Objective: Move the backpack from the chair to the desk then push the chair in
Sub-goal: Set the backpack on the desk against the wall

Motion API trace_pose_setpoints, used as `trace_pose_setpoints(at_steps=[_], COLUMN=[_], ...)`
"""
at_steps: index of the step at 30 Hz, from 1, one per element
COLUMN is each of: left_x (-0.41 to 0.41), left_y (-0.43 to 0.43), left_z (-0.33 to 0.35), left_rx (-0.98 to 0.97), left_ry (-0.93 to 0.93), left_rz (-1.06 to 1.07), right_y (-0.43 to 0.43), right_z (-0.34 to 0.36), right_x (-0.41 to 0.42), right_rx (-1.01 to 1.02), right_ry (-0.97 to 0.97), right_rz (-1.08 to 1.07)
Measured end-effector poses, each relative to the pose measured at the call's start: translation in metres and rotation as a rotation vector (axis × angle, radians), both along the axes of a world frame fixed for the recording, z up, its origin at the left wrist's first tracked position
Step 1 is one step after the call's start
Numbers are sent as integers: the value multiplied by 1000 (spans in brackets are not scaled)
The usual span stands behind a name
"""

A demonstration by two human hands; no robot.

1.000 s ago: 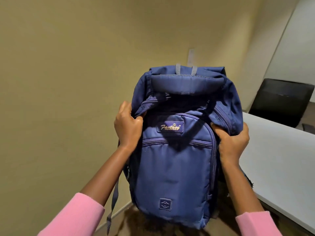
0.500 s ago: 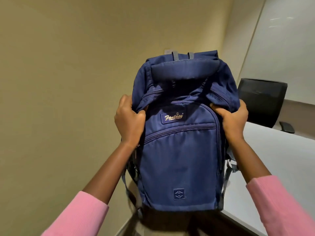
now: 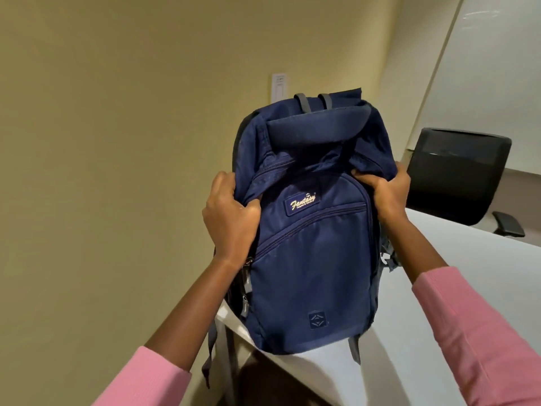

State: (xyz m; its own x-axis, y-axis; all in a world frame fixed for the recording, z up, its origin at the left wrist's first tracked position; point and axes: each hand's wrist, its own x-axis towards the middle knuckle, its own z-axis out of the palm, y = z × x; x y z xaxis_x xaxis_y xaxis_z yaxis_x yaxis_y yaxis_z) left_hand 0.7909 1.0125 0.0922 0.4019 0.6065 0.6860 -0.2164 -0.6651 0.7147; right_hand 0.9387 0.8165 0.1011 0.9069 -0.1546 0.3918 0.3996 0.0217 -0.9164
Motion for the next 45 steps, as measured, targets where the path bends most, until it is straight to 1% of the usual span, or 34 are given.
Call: trace_pose_setpoints(at_steps=[6,11,16,20,23,28,29,31,33,36,38,40,43,45], left_x=[38,58,68,78,85,101,105,110,114,114,111,108,100,93], left_y=[14,25,39,49,54,51,49,38,21,-8,-24,-39,-52,-57], left_z=[-20,-31,-41,-55,-66,-67,-69,-78,-96,-139,-165,-187,-216,-233], left_rx=[19,36,54,17,10,53,82,234,410,569,609,600,629,659], left_ry=[19,7,-10,53,112,173,185,214,308,579,800,988,1112,1192], left_rz=[44,123,229,295,329,346,343,357,338,206,116,31,-91,-143], right_y=[35,73,115,145,158,157,154,145,132,113,101,89,71,63], right_z=[-17,-25,-31,-48,-60,-74,-78,-88,-103,-139,-171,-203,-244,-262], right_x=[69,113,143,158,166,175,175,169,156,126,104,83,54,39], right_rx=[-55,-112,-165,-230,-282,-332,-350,-387,-408,-473,-545,-633,-720,-694], right_ry=[42,17,1,24,47,31,23,-1,-28,-39,5,88,184,281], right_rz=[100,254,374,452,462,399,375,336,339,351,330,295,258,240])
